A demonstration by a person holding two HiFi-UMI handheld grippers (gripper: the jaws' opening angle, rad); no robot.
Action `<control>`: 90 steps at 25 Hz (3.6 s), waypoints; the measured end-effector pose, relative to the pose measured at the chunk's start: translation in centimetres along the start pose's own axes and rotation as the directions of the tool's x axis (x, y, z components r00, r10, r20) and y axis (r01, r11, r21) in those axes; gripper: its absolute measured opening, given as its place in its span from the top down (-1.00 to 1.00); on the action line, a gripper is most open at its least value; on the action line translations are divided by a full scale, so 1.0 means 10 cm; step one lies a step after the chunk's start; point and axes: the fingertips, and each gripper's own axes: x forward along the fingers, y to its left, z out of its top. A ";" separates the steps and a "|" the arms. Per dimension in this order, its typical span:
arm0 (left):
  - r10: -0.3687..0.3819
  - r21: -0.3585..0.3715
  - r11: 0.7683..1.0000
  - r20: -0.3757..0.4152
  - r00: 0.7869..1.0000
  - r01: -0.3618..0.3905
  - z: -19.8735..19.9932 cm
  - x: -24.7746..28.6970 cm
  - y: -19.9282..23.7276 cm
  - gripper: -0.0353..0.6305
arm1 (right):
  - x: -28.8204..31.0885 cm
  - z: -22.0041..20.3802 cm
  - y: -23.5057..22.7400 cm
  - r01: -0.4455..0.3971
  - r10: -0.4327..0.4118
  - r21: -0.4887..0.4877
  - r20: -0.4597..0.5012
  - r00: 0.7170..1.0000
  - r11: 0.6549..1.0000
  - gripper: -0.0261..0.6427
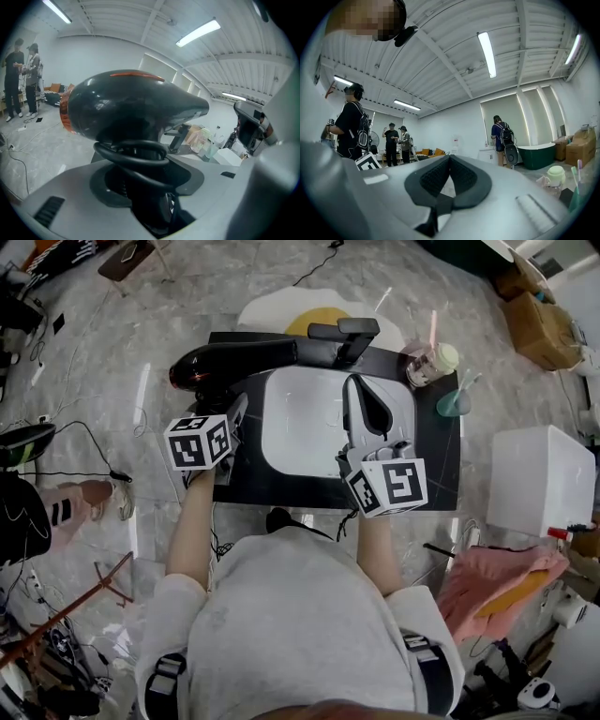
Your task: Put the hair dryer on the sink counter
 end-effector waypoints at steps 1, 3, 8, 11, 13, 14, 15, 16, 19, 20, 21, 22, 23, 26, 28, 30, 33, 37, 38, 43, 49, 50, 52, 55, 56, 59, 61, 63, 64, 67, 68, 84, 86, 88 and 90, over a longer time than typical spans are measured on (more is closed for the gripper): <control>0.005 -0.005 1.000 -0.015 1.000 -0.005 -0.02 0.07 0.03 0.25 | 0.03 -0.02 -0.02 -0.002 0.002 0.001 -0.004 1.000 1.000 0.89; 0.015 -0.009 1.000 -0.046 0.999 -0.015 -0.07 0.19 0.08 0.25 | 0.09 -0.05 -0.08 -0.002 0.003 0.007 -0.012 1.000 1.000 0.89; 0.031 -0.019 0.999 -0.106 0.994 -0.034 -0.18 0.50 0.17 0.25 | 0.22 -0.16 -0.22 0.001 0.000 0.025 -0.033 0.999 1.000 0.89; 0.044 -0.019 0.999 -0.137 0.990 -0.047 -0.24 0.68 0.22 0.25 | 0.28 -0.22 -0.30 0.001 0.001 0.031 -0.047 0.999 1.000 0.89; 0.050 -0.020 0.998 -0.158 0.986 -0.054 -0.27 0.79 0.26 0.25 | 0.32 -0.26 -0.34 0.002 0.000 0.034 -0.055 0.998 0.999 0.89; 0.053 -0.021 0.998 -0.168 0.984 -0.057 -0.29 0.85 0.28 0.25 | 0.33 -0.28 -0.37 0.003 -0.001 0.036 -0.060 0.998 0.999 0.89; 0.056 -0.022 0.998 -0.178 0.982 -0.061 -0.30 0.90 0.30 0.25 | 0.34 -0.30 -0.39 0.004 -0.002 0.038 -0.064 0.998 0.999 0.89; 0.059 -0.022 0.998 -0.188 0.980 -0.065 -0.32 0.95 0.32 0.25 | 0.35 -0.33 -0.41 0.006 -0.003 0.040 -0.069 0.998 0.999 0.89; 0.071 -0.014 0.997 -0.216 0.974 -0.076 -0.37 1.08 0.36 0.25 | 0.37 -0.39 -0.47 0.014 -0.010 0.047 -0.085 0.996 0.999 0.89; 0.078 -0.008 0.997 -0.225 0.971 -0.082 -0.39 1.10 0.38 0.25 | 0.37 -0.41 -0.49 0.017 -0.013 0.049 -0.089 0.996 0.999 0.89; 0.086 -0.002 0.996 -0.233 0.969 -0.089 -0.41 1.13 0.40 0.25 | 0.38 -0.43 -0.50 0.019 -0.014 0.050 -0.094 0.996 0.999 0.89; 0.092 0.002 0.996 -0.241 0.966 -0.094 -0.42 1.15 0.41 0.25 | 0.39 -0.44 -0.51 0.019 -0.014 0.051 -0.098 0.995 0.998 0.89; 0.096 0.004 0.995 -0.247 0.964 -0.098 -0.44 1.18 0.43 0.25 | 0.40 -0.46 -0.52 0.019 -0.014 0.052 -0.101 0.995 0.998 0.89; 0.103 -0.004 0.994 -0.259 0.960 -0.107 -0.48 1.26 0.47 0.25 | 0.43 -0.51 -0.54 0.019 -0.013 0.053 -0.109 0.994 0.998 0.89; 0.098 -0.020 0.994 -0.265 0.959 -0.107 -0.53 1.31 0.49 0.25 | 0.45 -0.53 -0.54 0.018 -0.011 0.054 -0.115 0.993 0.998 0.89; 0.108 -0.018 0.993 -0.274 0.956 -0.118 -0.54 1.32 0.52 0.25 | 0.48 -0.55 -0.54 0.016 -0.009 0.054 -0.119 0.993 0.998 0.89; 0.133 0.005 0.991 -0.287 0.949 -0.137 -0.53 1.33 0.59 0.25 | 0.52 -0.58 -0.53 0.010 -0.003 0.056 -0.125 0.992 0.998 0.89; 0.136 0.023 0.990 -0.299 0.944 -0.136 -0.57 1.36 0.58 0.24 | 0.57 -0.61 -0.52 0.002 0.006 0.060 -0.133 0.991 0.998 0.89; 0.143 0.037 0.990 -0.302 0.942 -0.139 -0.57 1.36 0.58 0.24 | 0.58 -0.62 -0.51 -0.002 0.010 0.061 -0.133 0.991 0.998 0.89; 0.177 0.081 0.984 -0.310 0.934 -0.160 -0.59 1.37 0.56 0.24 | 0.61 -0.62 -0.48 -0.020 0.028 0.062 -0.130 0.991 0.998 0.89; 0.198 0.098 0.979 -0.307 0.931 -0.176 -0.56 1.36 0.55 0.23 | 0.63 -0.62 -0.46 -0.028 0.037 0.070 -0.128 0.991 0.997 0.89; 0.198 0.096 0.980 -0.308 0.931 -0.177 -0.56 1.37 0.54 0.23 | 0.63 -0.62 -0.45 -0.031 0.040 0.070 -0.127 0.991 0.997 0.89; 0.202 0.092 0.979 -0.299 0.933 -0.182 -0.55 1.37 0.53 0.21 | 0.62 -0.61 -0.42 -0.038 0.046 0.068 -0.126 0.991 0.997 0.89; 0.220 0.105 0.974 -0.258 0.941 -0.200 -0.50 1.37 0.59 0.05 | 0.61 -0.60 -0.37 -0.045 0.053 0.066 -0.123 0.991 0.997 0.89; 0.223 0.109 0.974 -0.251 0.942 -0.201 -0.48 1.36 0.61 0.04 | 0.61 -0.59 -0.36 -0.045 0.053 0.066 -0.122 0.991 0.997 0.89; 0.231 0.111 0.972 -0.244 0.942 -0.209 -0.45 1.27 0.61 -0.01 | 0.57 -0.56 -0.33 -0.045 0.052 0.064 -0.114 0.992 0.997 0.89; 0.236 0.106 0.970 -0.225 0.945 -0.217 -0.42 1.19 0.60 -0.01 | 0.55 -0.54 -0.28 -0.049 0.056 0.062 -0.109 0.992 0.997 0.89; 0.229 0.093 0.972 -0.200 0.953 -0.215 -0.40 1.09 0.58 -0.01 | 0.52 -0.51 -0.23 -0.053 0.059 0.059 -0.105 0.993 0.997 0.89; 0.223 0.088 0.974 -0.184 0.957 -0.210 -0.38 1.03 0.56 -0.01 | 0.51 -0.50 -0.21 -0.054 0.060 0.058 -0.102 0.993 0.997 0.89; 0.195 0.081 0.979 -0.116 0.974 -0.186 -0.26 0.82 0.50 0.00 | 0.47 -0.44 -0.12 -0.054 0.058 0.057 -0.089 0.994 0.997 0.89; 0.185 0.083 0.981 -0.092 0.978 -0.178 -0.22 0.74 0.48 0.00 | 0.45 -0.42 -0.09 -0.051 0.056 0.056 -0.086 0.995 0.997 0.89; 0.082 0.126 0.986 0.224 0.971 -0.112 0.29 -0.62 0.16 0.87 | -0.01 -0.15 0.49 -0.006 0.006 -0.002 -0.062 0.998 1.000 0.89; 0.061 0.125 0.988 0.263 0.963 -0.096 0.36 -0.83 0.12 0.87 | -0.08 -0.11 0.59 -0.004 0.004 -0.012 -0.058 0.998 1.000 0.89; 0.041 0.127 0.988 0.301 0.953 -0.083 0.42 -1.03 0.09 0.87 | -0.15 -0.07 0.70 -0.001 0.000 -0.020 -0.051 0.999 1.000 0.89; 0.024 0.137 0.988 0.335 0.942 -0.074 0.48 -1.24 0.05 0.87 | -0.22 -0.03 0.80 0.003 -0.004 -0.027 -0.044 0.999 1.000 0.89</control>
